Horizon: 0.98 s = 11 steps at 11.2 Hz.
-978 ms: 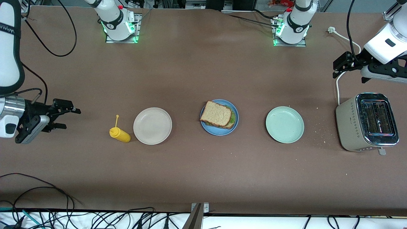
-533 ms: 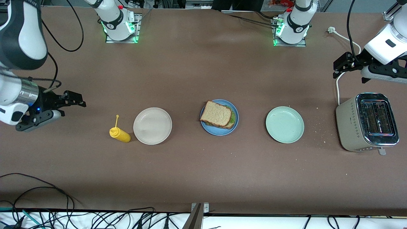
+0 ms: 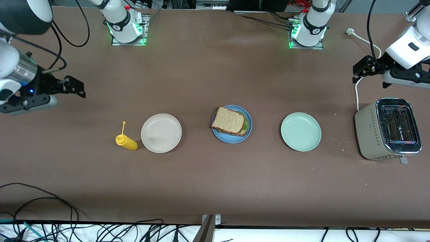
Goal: Make sandwich in blue plate with both arms
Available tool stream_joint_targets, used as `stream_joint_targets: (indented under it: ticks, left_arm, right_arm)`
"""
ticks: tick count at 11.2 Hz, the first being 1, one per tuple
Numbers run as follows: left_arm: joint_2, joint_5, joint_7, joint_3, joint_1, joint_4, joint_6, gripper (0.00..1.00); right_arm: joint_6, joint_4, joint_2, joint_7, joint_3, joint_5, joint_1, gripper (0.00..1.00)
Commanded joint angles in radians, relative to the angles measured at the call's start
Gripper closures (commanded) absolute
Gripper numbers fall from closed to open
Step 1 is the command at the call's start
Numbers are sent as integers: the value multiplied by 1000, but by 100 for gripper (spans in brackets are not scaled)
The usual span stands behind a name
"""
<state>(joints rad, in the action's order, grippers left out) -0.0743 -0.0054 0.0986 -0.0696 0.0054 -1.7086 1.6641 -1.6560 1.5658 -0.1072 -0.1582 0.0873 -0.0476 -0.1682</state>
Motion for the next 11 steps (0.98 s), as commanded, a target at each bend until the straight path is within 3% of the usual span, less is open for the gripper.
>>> stream_joint_targets:
  ticks: [1, 11]
  left_arm:
    - [4, -15, -8, 8, -8, 15, -18, 0]
    - [4, -15, -8, 8, -7, 10, -18, 0]
  right_arm:
    - [1, 83, 109, 25, 6, 22, 1, 0]
    - [-21, 71, 106, 16, 25, 43, 4, 0]
